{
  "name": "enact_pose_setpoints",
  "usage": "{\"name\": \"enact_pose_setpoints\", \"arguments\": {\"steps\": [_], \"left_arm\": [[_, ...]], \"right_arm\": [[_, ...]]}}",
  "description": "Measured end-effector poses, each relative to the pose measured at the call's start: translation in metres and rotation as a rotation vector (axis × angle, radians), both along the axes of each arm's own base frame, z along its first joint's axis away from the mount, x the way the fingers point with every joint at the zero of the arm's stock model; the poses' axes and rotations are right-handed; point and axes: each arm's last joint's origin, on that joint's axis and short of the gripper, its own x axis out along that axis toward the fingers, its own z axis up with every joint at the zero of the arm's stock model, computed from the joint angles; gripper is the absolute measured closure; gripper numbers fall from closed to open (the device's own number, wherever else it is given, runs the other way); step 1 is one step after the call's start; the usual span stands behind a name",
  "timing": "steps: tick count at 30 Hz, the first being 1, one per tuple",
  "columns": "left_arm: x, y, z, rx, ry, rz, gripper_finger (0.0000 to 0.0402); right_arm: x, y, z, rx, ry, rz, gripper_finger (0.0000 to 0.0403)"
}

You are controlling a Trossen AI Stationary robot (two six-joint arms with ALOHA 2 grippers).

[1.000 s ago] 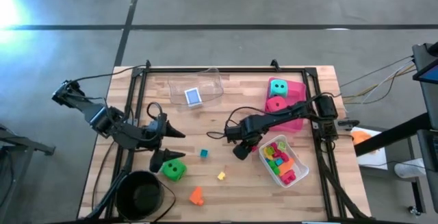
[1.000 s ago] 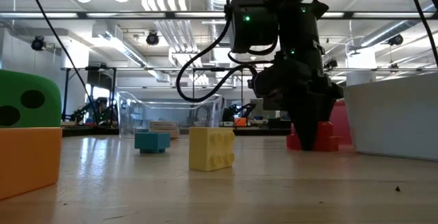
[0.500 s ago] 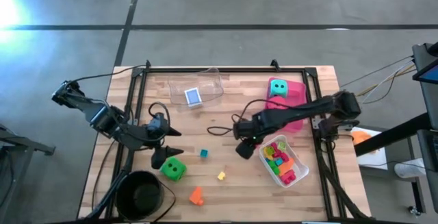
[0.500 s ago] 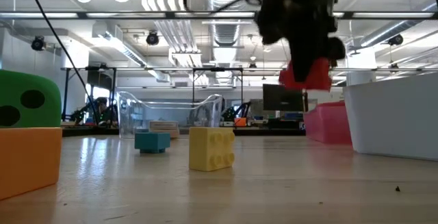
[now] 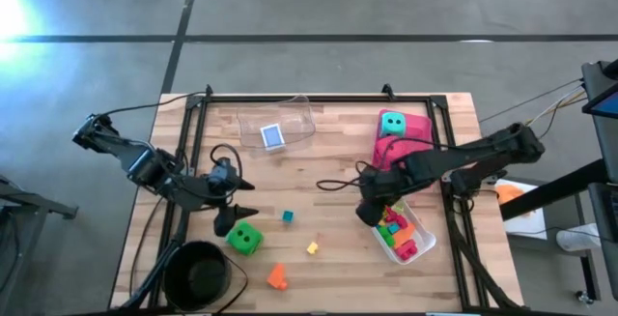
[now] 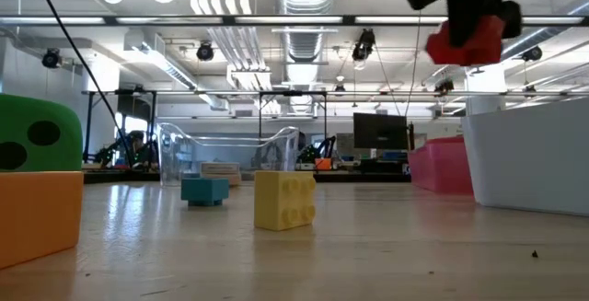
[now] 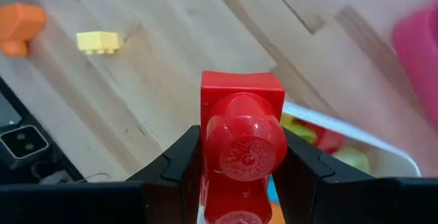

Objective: Pick & Place Toys
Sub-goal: Put the red game piece into the white bin

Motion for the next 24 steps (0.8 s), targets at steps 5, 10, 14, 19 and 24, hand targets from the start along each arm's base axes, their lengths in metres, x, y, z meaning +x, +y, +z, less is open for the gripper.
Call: {"name": "enact_pose_setpoints", "arguments": {"steps": [5, 10, 14, 19, 24], "left_arm": [[0.0, 0.002, -0.001, 0.003, 0.007, 0.01, 0.0059], [0.001, 0.003, 0.0, 0.0, 0.006, 0.018, 0.0059], [0.002, 0.004, 0.0, -0.007, 0.005, 0.03, 0.0059], [0.002, 0.005, 0.0, -0.019, 0.004, 0.042, 0.0059], [0.002, 0.006, 0.0, -0.022, 0.004, 0.048, 0.0059]], "right_arm": [[-0.029, 0.01, -0.002, 0.045, 0.005, -0.061, 0.0275], [-0.055, 0.019, -0.01, 0.083, 0.037, -0.136, 0.0275], [-0.07, 0.027, -0.018, 0.102, 0.068, -0.165, 0.0275], [-0.081, 0.037, -0.027, 0.111, 0.104, -0.188, 0.0275], [-0.081, 0.041, -0.043, 0.084, 0.17, -0.234, 0.0275]]}}
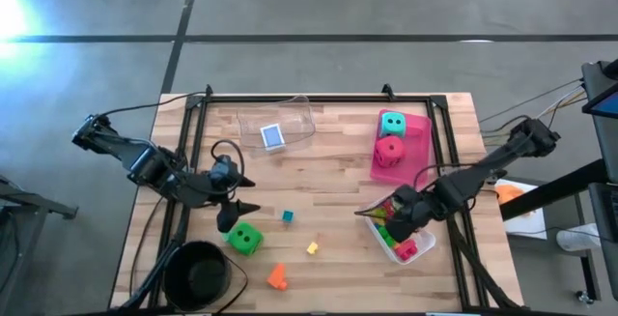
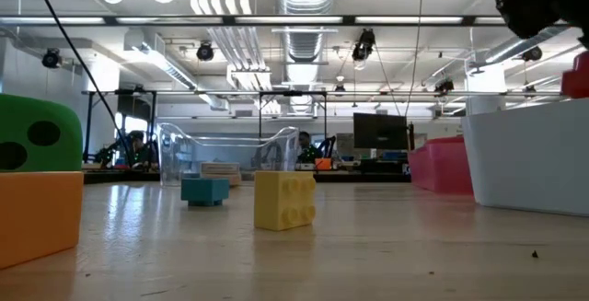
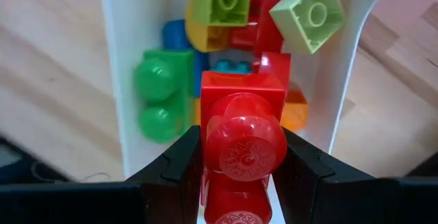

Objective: Pick & Place Toys
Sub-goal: Put the red game piece into the white bin

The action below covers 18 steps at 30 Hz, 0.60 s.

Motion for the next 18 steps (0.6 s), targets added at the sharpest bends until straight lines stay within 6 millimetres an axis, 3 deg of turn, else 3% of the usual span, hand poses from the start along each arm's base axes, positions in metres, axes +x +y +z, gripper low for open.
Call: {"name": "enact_pose_setpoints", "arguments": {"steps": [9, 18], "left_arm": [[0.001, 0.003, 0.0, 0.0, 0.0, 0.014, 0.0059], [0.001, 0.003, 0.0, 0.0, 0.001, 0.014, 0.0059]], "right_arm": [[0.017, 0.011, -0.033, -0.048, 0.1, 0.062, 0.0275], [0.025, 0.016, -0.05, -0.068, 0.142, 0.119, 0.0275]]}}
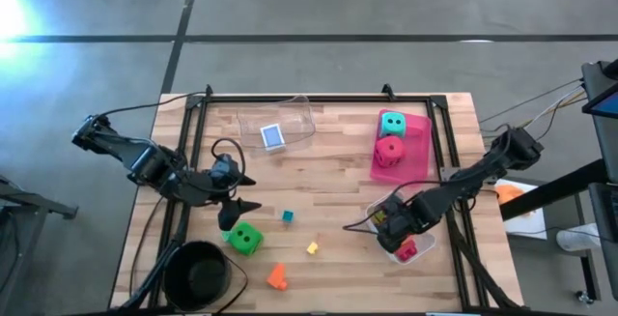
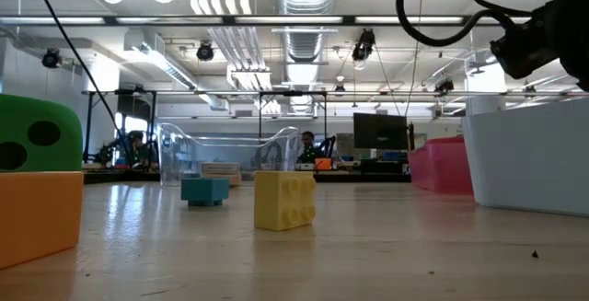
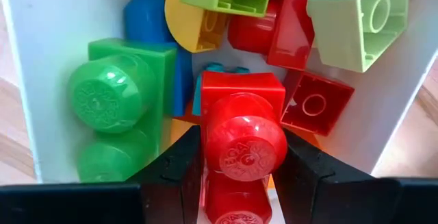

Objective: Pick & Place Toys
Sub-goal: Put the red game piece into the white bin

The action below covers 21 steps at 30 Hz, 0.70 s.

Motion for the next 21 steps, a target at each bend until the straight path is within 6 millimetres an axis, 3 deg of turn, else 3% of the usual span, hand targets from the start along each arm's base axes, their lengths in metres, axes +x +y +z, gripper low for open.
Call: {"name": "enact_pose_setpoints", "arguments": {"steps": [21], "left_arm": [[0.0002, 0.0018, -0.0007, 0.005, 0.009, 0.008, 0.0059]], "right_arm": [[-0.0012, -0.0006, -0.0048, -0.004, 0.017, 0.013, 0.0275]]}}
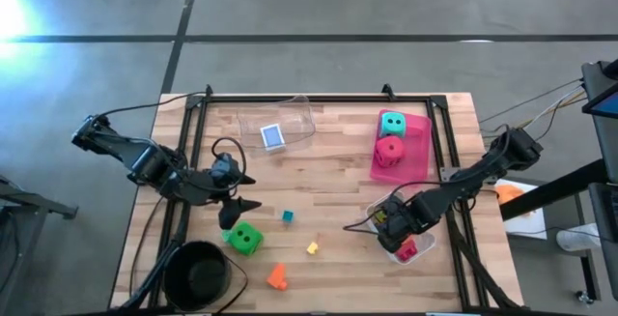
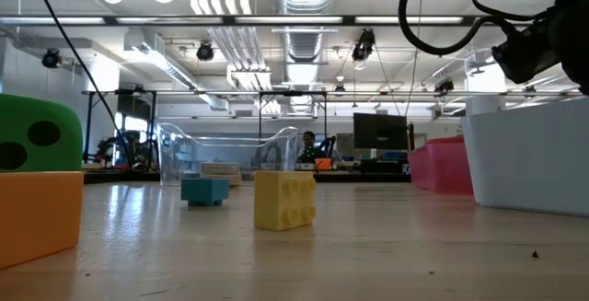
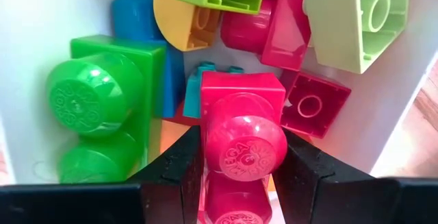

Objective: Pick & Place Toys
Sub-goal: Put the red game piece into the white bin, then put the blue game piece into the white bin

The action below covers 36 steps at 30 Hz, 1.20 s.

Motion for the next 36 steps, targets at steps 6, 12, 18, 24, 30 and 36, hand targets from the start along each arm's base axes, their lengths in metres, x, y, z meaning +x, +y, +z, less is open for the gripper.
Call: {"name": "enact_pose_setpoints", "arguments": {"steps": [6, 12, 18, 24, 30, 36], "left_arm": [[0.0, 0.0, 0.0, 0.0, 0.0, 0.0, 0.0059], [0.0, 0.0, 0.0, 0.0, -0.001, 0.0, 0.0059], [0.0, 0.0, 0.0, 0.0, -0.001, 0.0, 0.0059], [0.002, 0.001, -0.001, -0.024, 0.003, 0.028, 0.0059], [0.025, 0.003, -0.019, -0.07, 0.112, 0.037, 0.0059], [0.058, 0.01, -0.058, -0.126, 0.348, 0.1, 0.0059]], "right_arm": [[0.0, 0.0, 0.0, 0.0, 0.001, -0.021, 0.0275], [0.0, 0.0, 0.0, 0.014, 0.006, -0.032, 0.0155], [0.0, 0.001, 0.006, 0.014, 0.024, -0.029, 0.0053], [0.003, 0.003, 0.023, 0.0, 0.037, 0.001, 0.0035], [0.009, 0.006, 0.048, 0.014, 0.018, 0.044, 0.0034], [0.013, 0.008, 0.081, -0.011, -0.037, 0.058, 0.0033]]}}
